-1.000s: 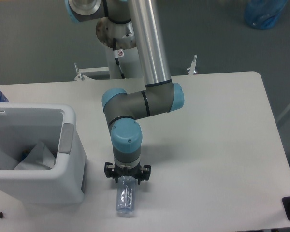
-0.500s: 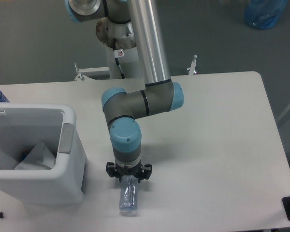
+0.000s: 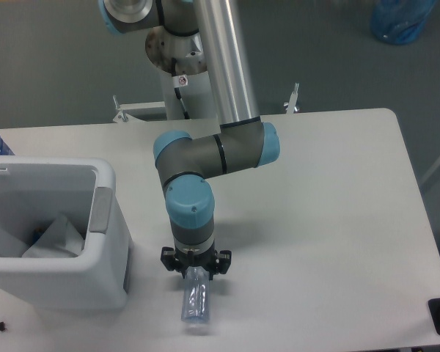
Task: Place the trash in the trash can
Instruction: 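Lift the water bottle and carry it over the white bin, then lower the bottle into the bin and open the gripper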
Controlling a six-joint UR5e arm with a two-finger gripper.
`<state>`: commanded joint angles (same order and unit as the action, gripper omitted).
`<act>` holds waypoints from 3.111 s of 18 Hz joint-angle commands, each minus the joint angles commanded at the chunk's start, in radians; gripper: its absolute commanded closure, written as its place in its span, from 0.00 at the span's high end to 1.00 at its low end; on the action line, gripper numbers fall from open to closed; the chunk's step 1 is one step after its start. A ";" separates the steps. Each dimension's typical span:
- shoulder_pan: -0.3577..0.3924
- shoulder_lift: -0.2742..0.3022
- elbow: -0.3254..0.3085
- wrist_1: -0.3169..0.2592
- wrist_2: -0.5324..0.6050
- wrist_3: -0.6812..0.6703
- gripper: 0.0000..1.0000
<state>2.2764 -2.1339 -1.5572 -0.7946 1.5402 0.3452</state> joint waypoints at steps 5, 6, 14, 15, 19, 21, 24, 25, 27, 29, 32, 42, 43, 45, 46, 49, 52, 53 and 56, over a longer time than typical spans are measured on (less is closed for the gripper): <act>0.049 0.072 0.046 0.002 -0.086 -0.008 0.60; 0.058 0.083 0.060 0.002 -0.112 -0.008 0.60; 0.110 0.173 0.141 0.101 -0.264 -0.035 0.60; 0.114 0.192 0.149 0.104 -0.281 -0.046 0.60; 0.114 0.256 0.163 0.106 -0.314 -0.064 0.60; 0.104 0.305 0.164 0.106 -0.322 -0.080 0.60; 0.089 0.351 0.160 0.106 -0.333 -0.104 0.60; 0.078 0.362 0.160 0.106 -0.334 -0.106 0.60; 0.036 0.371 0.164 0.106 -0.333 -0.106 0.60; 0.012 0.384 0.160 0.106 -0.333 -0.104 0.60; -0.047 0.387 0.163 0.106 -0.333 -0.095 0.60; -0.195 0.341 0.152 0.106 -0.328 -0.058 0.60; -0.205 0.333 0.151 0.106 -0.328 -0.058 0.60; -0.222 0.313 0.144 0.106 -0.327 -0.057 0.60; -0.225 0.307 0.143 0.106 -0.327 -0.057 0.60; -0.238 0.285 0.144 0.106 -0.327 -0.057 0.60; -0.241 0.282 0.135 0.106 -0.327 -0.057 0.60; -0.241 0.282 0.134 0.106 -0.327 -0.057 0.60; -0.241 0.279 0.121 0.106 -0.327 -0.057 0.60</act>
<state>2.0356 -1.8546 -1.4358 -0.6888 1.2134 0.2884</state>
